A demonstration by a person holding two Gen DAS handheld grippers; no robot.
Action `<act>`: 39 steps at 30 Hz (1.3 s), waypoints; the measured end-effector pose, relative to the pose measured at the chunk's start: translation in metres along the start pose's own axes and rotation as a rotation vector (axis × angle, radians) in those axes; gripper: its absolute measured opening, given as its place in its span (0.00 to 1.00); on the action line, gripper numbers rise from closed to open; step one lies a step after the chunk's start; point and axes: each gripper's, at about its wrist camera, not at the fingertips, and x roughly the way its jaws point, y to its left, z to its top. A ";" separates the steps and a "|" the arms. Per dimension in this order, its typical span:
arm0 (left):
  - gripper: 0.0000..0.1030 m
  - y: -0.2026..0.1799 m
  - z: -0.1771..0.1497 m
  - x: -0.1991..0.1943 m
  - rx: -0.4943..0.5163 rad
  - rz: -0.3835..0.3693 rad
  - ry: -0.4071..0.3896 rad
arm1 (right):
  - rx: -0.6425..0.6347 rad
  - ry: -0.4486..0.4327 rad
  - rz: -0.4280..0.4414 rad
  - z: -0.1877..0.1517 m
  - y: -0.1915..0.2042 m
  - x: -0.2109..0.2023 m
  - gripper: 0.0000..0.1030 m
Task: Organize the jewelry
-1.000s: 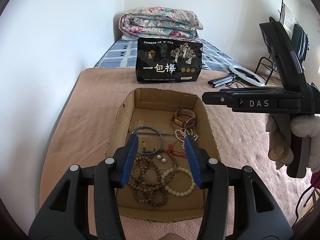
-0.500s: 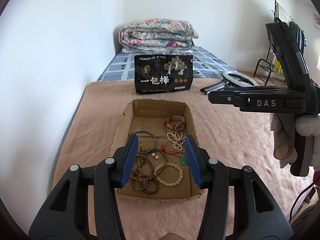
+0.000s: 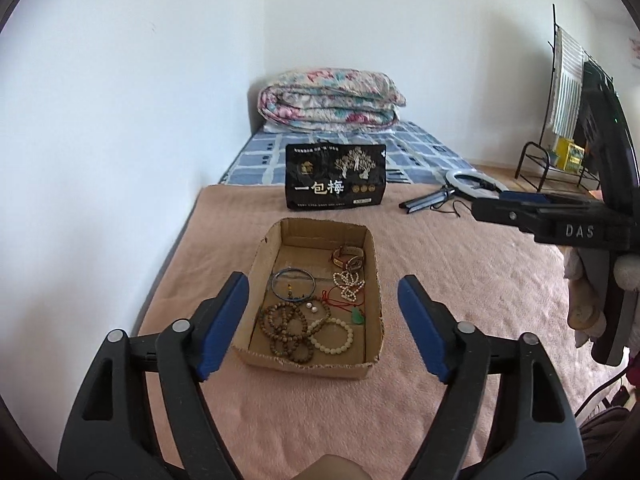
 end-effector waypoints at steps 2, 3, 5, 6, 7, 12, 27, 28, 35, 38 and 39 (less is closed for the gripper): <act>0.78 -0.004 -0.002 -0.010 0.004 0.013 -0.005 | -0.015 -0.006 -0.020 -0.004 0.002 -0.011 0.76; 0.78 -0.006 -0.004 -0.016 0.007 0.023 -0.006 | -0.022 -0.008 -0.027 -0.007 0.004 -0.015 0.76; 0.81 -0.010 -0.006 -0.026 0.006 0.035 -0.008 | -0.039 -0.011 -0.041 -0.011 0.007 -0.023 0.77; 0.83 -0.011 -0.008 -0.031 0.001 0.042 -0.008 | -0.044 -0.011 -0.048 -0.013 0.008 -0.027 0.78; 0.86 -0.012 -0.009 -0.035 -0.001 0.047 -0.009 | -0.048 -0.011 -0.054 -0.016 0.009 -0.031 0.78; 0.92 -0.019 -0.017 -0.058 0.002 0.095 -0.028 | -0.061 -0.035 -0.090 -0.027 0.009 -0.051 0.78; 0.99 -0.033 -0.026 -0.094 -0.016 0.139 -0.054 | -0.045 -0.118 -0.149 -0.046 0.003 -0.086 0.84; 0.99 -0.034 -0.026 -0.095 -0.012 0.140 -0.055 | -0.039 -0.122 -0.153 -0.047 0.003 -0.087 0.84; 0.99 -0.035 -0.029 -0.099 -0.003 0.154 -0.052 | -0.046 -0.130 -0.170 -0.050 0.001 -0.094 0.84; 0.99 -0.034 -0.029 -0.099 -0.009 0.151 -0.050 | -0.048 -0.131 -0.172 -0.050 0.001 -0.096 0.84; 0.99 -0.034 -0.029 -0.098 -0.008 0.150 -0.049 | -0.047 -0.131 -0.171 -0.050 0.001 -0.096 0.84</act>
